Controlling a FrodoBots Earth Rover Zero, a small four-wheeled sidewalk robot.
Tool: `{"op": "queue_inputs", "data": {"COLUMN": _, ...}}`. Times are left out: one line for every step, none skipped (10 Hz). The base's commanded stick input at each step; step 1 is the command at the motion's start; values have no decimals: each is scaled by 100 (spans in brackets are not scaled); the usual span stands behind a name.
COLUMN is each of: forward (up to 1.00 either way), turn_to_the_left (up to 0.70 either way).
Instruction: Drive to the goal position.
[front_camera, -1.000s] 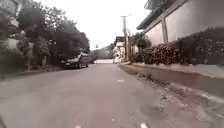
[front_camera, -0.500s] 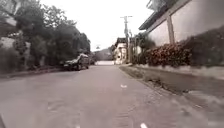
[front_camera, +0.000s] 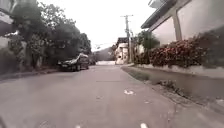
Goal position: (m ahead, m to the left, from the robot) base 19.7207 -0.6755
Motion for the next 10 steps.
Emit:
{"op": "queue_inputs", "data": {"forward": 100, "turn_to_the_left": 0}}
{"op": "queue_inputs", "data": {"forward": 100, "turn_to_the_left": 0}}
{"op": "queue_inputs", "data": {"forward": 100, "turn_to_the_left": 0}}
{"op": "queue_inputs", "data": {"forward": 100, "turn_to_the_left": 0}}
{"op": "queue_inputs", "data": {"forward": 100, "turn_to_the_left": 0}}
{"op": "queue_inputs", "data": {"forward": 100, "turn_to_the_left": 0}}
{"op": "queue_inputs", "data": {"forward": 100, "turn_to_the_left": 0}}
{"op": "queue_inputs", "data": {"forward": 100, "turn_to_the_left": 0}}
{"op": "queue_inputs", "data": {"forward": 100, "turn_to_the_left": 0}}
{"op": "queue_inputs", "data": {"forward": 100, "turn_to_the_left": 0}}
